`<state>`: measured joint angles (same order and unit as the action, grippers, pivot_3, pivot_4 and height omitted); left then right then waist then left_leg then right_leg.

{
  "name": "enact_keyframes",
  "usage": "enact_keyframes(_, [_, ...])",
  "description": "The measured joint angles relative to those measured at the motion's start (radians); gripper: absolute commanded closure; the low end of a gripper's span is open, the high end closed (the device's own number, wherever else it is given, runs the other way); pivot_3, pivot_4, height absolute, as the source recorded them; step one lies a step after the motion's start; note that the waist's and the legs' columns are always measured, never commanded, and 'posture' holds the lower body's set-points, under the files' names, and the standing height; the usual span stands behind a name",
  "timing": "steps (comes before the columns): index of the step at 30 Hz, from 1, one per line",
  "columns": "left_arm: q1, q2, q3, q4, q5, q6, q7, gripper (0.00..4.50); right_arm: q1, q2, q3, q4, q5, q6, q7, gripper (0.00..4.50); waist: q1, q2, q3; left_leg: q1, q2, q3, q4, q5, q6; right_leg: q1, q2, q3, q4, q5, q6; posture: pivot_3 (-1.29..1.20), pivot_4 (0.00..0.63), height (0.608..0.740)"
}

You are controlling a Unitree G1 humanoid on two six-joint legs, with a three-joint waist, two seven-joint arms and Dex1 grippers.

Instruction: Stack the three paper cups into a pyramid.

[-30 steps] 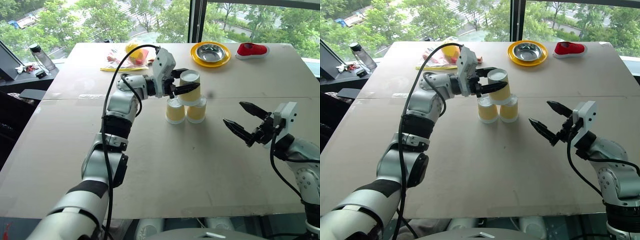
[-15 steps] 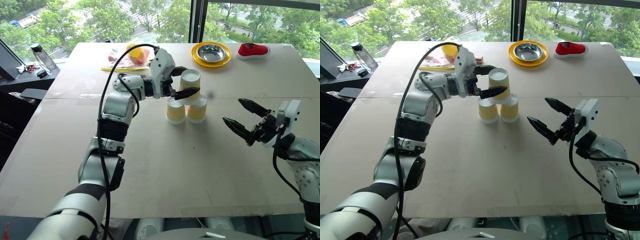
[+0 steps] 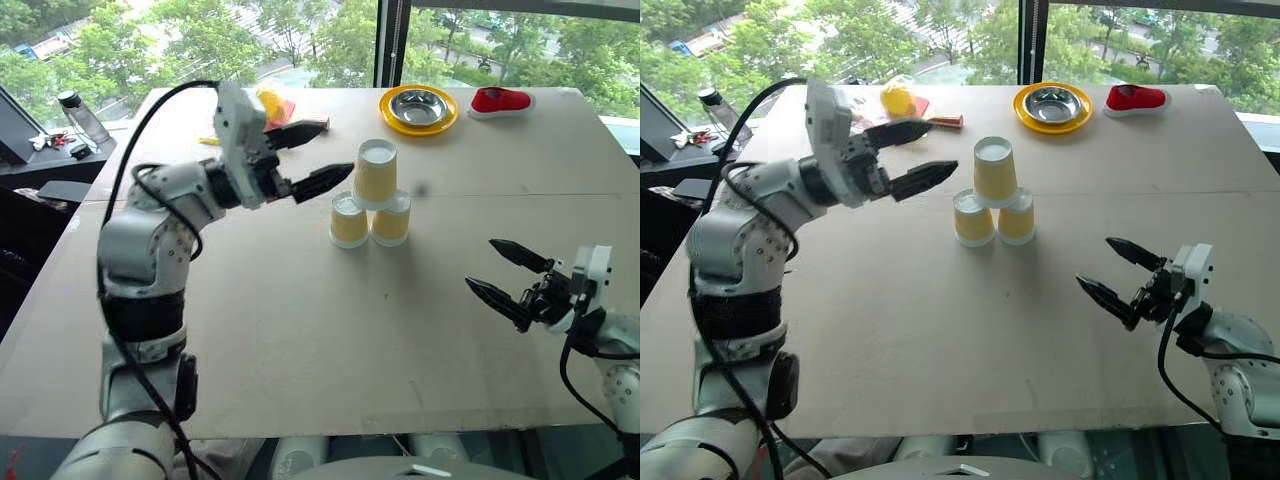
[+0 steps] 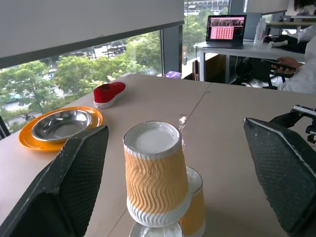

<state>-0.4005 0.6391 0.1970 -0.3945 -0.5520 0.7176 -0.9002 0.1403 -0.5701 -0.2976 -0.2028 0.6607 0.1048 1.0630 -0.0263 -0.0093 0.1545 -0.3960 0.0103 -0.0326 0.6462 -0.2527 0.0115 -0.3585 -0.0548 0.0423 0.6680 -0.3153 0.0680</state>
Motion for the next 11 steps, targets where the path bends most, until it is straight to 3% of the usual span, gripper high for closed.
enact_keyframes(5, [0.521,-0.005,0.027,-0.179,0.079,-0.032,0.103,0.05,0.081,-0.036,-0.051,0.14,-0.055,-0.107,0.106,0.0,0.014,-0.001,0.001,0.0,0.001,-0.002,0.002,-0.001,0.001,0.002,-0.001,0.0,0.0,0.0,-0.001,0.0,0.15,0.74])
enact_keyframes(11, [0.742,-0.05,-0.018,-0.189,0.178,-0.201,0.137,0.05,0.079,-0.046,-0.056,0.229,-0.085,-0.183,0.167,0.0,0.024,0.0,0.001,0.015,0.0,-0.002,-0.001,-0.001,0.001,0.019,-0.009,0.0,-0.007,-0.001,-0.008,0.0,0.15,0.74])
